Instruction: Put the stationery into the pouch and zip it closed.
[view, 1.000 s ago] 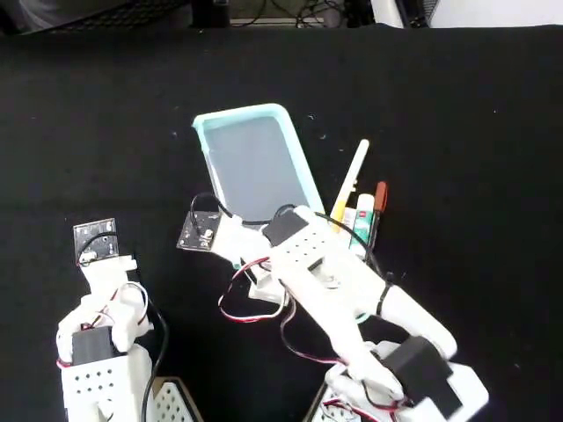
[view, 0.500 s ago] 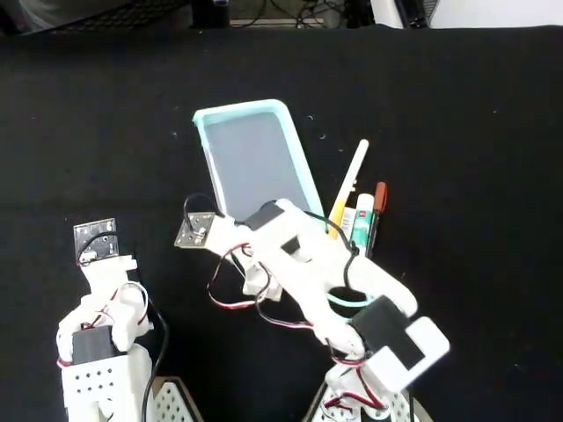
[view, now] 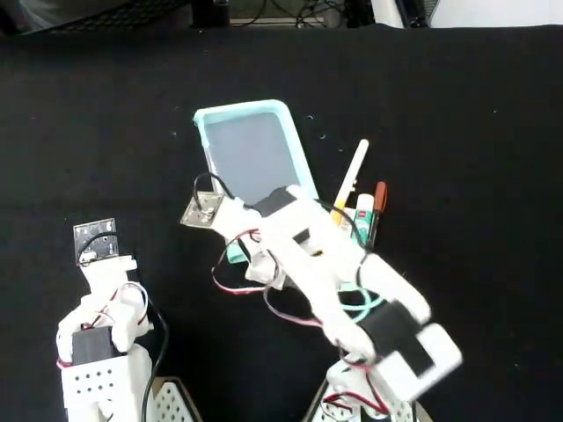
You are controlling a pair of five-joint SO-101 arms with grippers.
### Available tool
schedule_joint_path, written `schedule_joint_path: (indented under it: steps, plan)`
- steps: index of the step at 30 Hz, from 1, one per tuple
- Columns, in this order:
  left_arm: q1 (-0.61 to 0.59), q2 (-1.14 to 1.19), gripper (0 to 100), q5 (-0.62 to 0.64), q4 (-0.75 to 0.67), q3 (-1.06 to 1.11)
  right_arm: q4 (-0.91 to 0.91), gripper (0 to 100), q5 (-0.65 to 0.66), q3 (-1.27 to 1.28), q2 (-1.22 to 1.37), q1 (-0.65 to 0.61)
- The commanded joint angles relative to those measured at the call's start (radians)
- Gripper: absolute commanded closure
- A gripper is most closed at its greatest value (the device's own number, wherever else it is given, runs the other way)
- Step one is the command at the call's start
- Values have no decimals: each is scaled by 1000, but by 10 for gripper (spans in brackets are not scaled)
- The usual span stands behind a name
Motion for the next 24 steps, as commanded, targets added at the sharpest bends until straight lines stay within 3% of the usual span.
schedule_joint_path:
  steps: [1, 7, 14, 24]
  plan:
    - [-7, 3, 970, 6, 2, 2, 2, 985, -14, 22, -162, 9]
    - [-7, 3, 970, 6, 2, 2, -20, 977, -44, 74, -163, 12]
    - [-7, 3, 970, 6, 2, 2, -95, 821, -68, 74, -22, 11]
    - [-7, 3, 970, 6, 2, 2, -193, 818, -104, 73, 36, 8]
